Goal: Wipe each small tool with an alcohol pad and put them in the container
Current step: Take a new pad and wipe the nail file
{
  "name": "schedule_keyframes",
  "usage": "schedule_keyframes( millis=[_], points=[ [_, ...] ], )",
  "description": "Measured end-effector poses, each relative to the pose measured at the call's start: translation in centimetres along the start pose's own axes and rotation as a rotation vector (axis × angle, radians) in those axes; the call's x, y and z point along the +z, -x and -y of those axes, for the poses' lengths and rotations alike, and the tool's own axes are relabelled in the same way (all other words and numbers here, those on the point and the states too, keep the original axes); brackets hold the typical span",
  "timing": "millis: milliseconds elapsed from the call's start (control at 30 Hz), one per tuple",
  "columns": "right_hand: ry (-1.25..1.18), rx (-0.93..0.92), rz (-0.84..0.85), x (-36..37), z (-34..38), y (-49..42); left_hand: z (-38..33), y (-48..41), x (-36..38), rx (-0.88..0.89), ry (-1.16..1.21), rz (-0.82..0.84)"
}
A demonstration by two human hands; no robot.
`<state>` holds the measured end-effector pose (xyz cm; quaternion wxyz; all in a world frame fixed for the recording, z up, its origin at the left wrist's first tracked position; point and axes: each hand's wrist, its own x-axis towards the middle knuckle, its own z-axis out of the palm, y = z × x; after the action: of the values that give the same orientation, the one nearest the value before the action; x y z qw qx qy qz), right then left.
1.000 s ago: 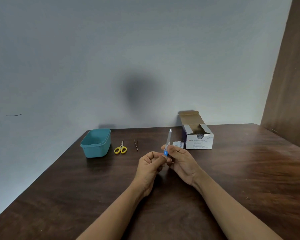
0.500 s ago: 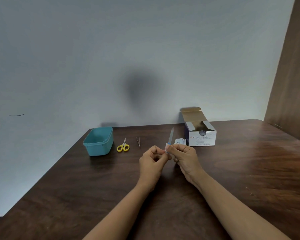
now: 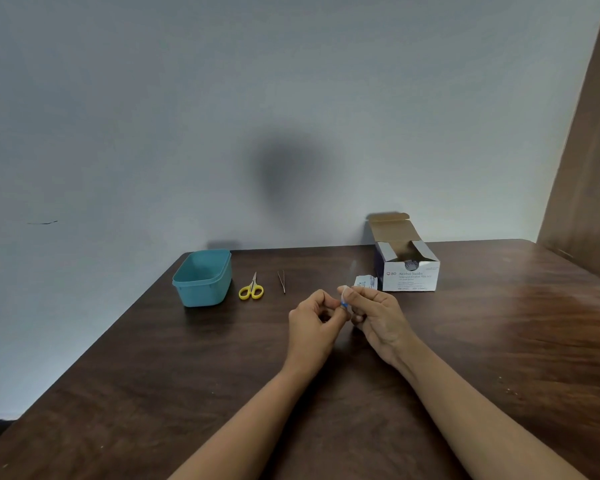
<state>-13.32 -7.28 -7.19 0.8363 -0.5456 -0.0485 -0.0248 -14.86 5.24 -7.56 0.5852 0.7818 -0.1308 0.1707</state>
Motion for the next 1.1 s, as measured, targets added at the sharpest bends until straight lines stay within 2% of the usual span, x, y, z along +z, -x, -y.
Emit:
schedule_keyframes(
  millis=[333,700,1100],
  points=[
    [-0.056,-0.038,-0.1,0.09,-0.18,-0.07,-0.07,0.11,0.34,0.037,-0.057,0.017],
    [-0.1,0.031,-0.073,-0.46,0.08,-0.32,-0.26,-0.03,0.38,0.06,-0.083,0.028],
    [-0.048,-0.086,-0.131,0.03,-0.25,-0.06,-0.07,-0.05,0.37,0.055,-0.054,0.04]
  ],
)
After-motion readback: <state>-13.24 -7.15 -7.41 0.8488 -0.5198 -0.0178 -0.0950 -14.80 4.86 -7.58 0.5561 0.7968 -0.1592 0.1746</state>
